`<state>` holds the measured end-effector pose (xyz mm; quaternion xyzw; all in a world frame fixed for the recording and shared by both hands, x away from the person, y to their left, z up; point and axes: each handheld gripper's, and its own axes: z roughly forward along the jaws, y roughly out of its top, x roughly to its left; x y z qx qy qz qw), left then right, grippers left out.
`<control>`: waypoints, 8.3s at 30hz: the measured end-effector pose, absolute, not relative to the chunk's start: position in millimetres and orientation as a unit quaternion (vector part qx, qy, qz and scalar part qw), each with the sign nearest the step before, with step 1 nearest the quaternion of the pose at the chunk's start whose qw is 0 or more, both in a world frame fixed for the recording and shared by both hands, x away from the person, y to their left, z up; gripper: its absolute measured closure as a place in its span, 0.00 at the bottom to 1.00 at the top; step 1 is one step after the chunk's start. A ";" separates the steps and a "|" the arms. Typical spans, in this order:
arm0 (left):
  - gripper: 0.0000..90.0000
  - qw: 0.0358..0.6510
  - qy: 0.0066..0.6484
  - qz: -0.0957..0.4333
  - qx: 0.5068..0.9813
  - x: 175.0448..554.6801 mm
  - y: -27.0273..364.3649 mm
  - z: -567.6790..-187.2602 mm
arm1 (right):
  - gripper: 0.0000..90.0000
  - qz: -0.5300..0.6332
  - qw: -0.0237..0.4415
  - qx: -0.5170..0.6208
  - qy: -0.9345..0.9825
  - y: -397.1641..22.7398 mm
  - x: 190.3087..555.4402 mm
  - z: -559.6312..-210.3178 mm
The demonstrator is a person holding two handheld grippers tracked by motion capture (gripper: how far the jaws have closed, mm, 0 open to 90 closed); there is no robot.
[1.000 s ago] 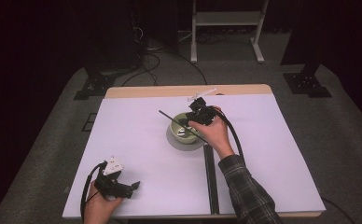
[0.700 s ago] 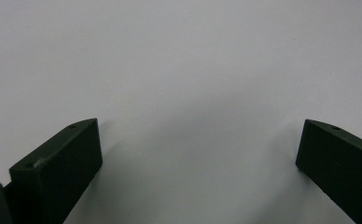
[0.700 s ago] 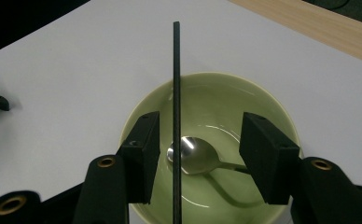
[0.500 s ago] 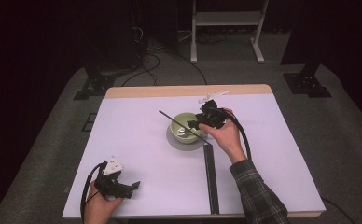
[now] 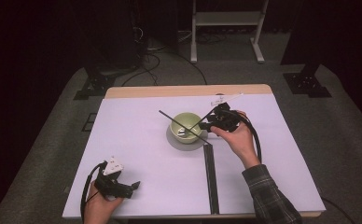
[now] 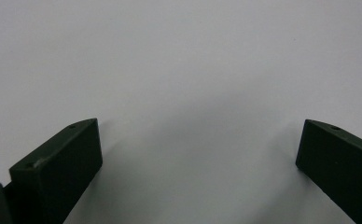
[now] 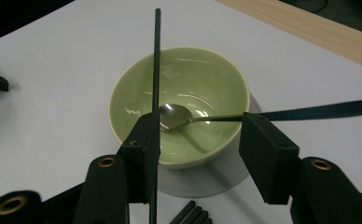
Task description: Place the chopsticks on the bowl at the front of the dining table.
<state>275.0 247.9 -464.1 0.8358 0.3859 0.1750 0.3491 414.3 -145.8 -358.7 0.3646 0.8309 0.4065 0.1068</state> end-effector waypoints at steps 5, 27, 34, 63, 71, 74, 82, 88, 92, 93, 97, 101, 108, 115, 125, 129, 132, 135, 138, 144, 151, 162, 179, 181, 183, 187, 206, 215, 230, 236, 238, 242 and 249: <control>0.00 0.349 0.386 0.175 0.836 274.9 247.8 -464.1 | 0.53 0.409 0.110 0.368 0.828 -158.1 408.8 -358.7; 0.00 0.348 0.385 0.175 0.837 275.0 248.0 -463.8 | 0.51 0.410 0.120 0.392 0.815 -206.5 387.4 -369.1; 0.00 0.348 0.386 0.175 0.837 274.9 248.0 -463.8 | 0.50 0.407 0.122 0.393 0.815 -213.4 378.8 -374.8; 0.00 0.349 0.387 0.174 0.835 274.7 247.7 -464.0 | 0.37 0.392 0.119 0.407 0.817 -234.1 341.1 -410.2; 0.00 0.349 0.387 0.174 0.835 274.7 247.7 -464.0 | 0.34 0.383 0.118 0.407 0.820 -234.6 332.6 -419.0; 0.00 0.349 0.387 0.174 0.835 274.7 247.7 -464.0 | 0.33 0.385 0.120 0.408 0.819 -236.8 329.4 -421.9; 0.00 0.349 0.387 0.174 0.835 274.7 247.7 -464.0 | 0.30 0.383 0.121 0.411 0.818 -241.2 320.3 -424.1; 0.00 0.349 0.387 0.174 0.835 274.7 247.7 -464.0 | 0.27 0.380 0.119 0.406 0.823 -244.2 310.5 -431.0; 0.00 0.349 0.387 0.174 0.836 274.8 247.7 -464.0 | 0.26 0.384 0.114 0.405 0.821 -246.7 304.9 -433.4; 0.00 0.349 0.387 0.174 0.835 274.7 247.7 -464.0 | 0.26 0.386 0.115 0.405 0.821 -247.4 303.8 -434.2; 0.00 0.349 0.387 0.174 0.835 274.7 247.7 -464.0 | 0.25 0.386 0.111 0.406 0.821 -249.5 299.6 -438.1; 0.00 0.349 0.387 0.174 0.835 274.8 247.7 -464.0 | 0.23 0.383 0.112 0.404 0.823 -250.3 295.6 -442.8; 0.00 0.349 0.387 0.174 0.835 274.7 247.7 -464.0 | 0.23 0.381 0.107 0.397 0.828 -243.4 293.2 -446.0; 0.00 0.349 0.387 0.174 0.835 274.8 247.7 -464.0 | 0.23 0.383 0.100 0.388 0.832 -233.0 292.7 -447.3; 0.00 0.349 0.387 0.174 0.835 274.9 247.8 -464.0 | 0.23 0.385 0.091 0.375 0.839 -215.6 294.0 -448.3; 0.00 0.349 0.387 0.174 0.835 274.9 247.8 -464.0 | 0.23 0.385 0.088 0.371 0.840 -209.9 293.8 -448.4; 0.00 0.349 0.387 0.174 0.835 274.9 247.8 -464.0 | 0.23 0.384 0.086 0.368 0.842 -205.1 293.5 -449.1; 0.00 0.349 0.387 0.174 0.836 274.9 247.8 -464.0 | 0.23 0.379 0.084 0.364 0.846 -200.4 293.6 -450.8; 0.00 0.349 0.387 0.174 0.835 274.9 247.8 -464.0 | 0.23 0.373 0.082 0.360 0.851 -193.5 293.3 -452.9; 0.00 0.349 0.388 0.174 0.835 274.9 247.8 -464.0 | 0.23 0.364 0.085 0.350 0.859 -184.8 293.1 -455.4; 0.00 0.349 0.388 0.174 0.835 274.9 247.8 -464.0 | 0.23 0.361 0.090 0.346 0.862 -182.5 292.0 -455.6; 0.00 0.349 0.387 0.174 0.835 274.9 247.8 -464.0 | 0.21 0.348 0.108 0.329 0.871 -178.4 289.4 -456.8; 0.00 0.349 0.387 0.174 0.835 274.8 247.8 -464.0 | 0.21 0.336 0.124 0.325 0.875 -184.8 284.6 -457.0; 0.00 0.349 0.388 0.174 0.835 274.8 247.7 -464.0 | 0.21 0.337 0.124 0.327 0.874 -186.1 284.2 -457.0; 0.00 0.349 0.388 0.174 0.835 274.8 247.8 -464.0 | 0.21 0.335 0.124 0.328 0.874 -187.7 283.8 -456.8; 0.00 0.349 0.388 0.174 0.835 274.8 247.8 -464.0 | 0.21 0.334 0.126 0.331 0.874 -191.0 283.2 -456.8; 0.00 0.349 0.387 0.174 0.835 274.8 247.8 -464.0 | 0.19 0.329 0.129 0.353 0.866 -208.4 278.6 -456.3; 0.00 0.349 0.388 0.174 0.835 274.8 247.8 -464.0 | 0.19 0.326 0.132 0.362 0.863 -217.9 271.9 -456.0; 0.00 0.350 0.387 0.174 0.835 274.7 247.7 -464.0 | 0.19 0.320 0.140 0.385 0.854 -242.0 268.8 -455.8; 0.00 0.349 0.388 0.174 0.835 274.7 247.7 -464.0 | 0.19 0.319 0.143 0.393 0.850 -250.5 271.0 -455.8; 0.00 0.349 0.387 0.174 0.835 274.7 247.7 -464.0 | 0.19 0.319 0.143 0.394 0.850 -252.5 272.3 -455.7; 0.00 0.350 0.387 0.176 0.835 274.5 247.6 -464.1 | 0.19 0.318 0.140 0.393 0.851 -254.0 275.6 -455.6; 0.00 0.350 0.387 0.175 0.835 274.6 247.7 -464.1 | 0.19 0.319 0.138 0.384 0.855 -257.2 279.3 -455.6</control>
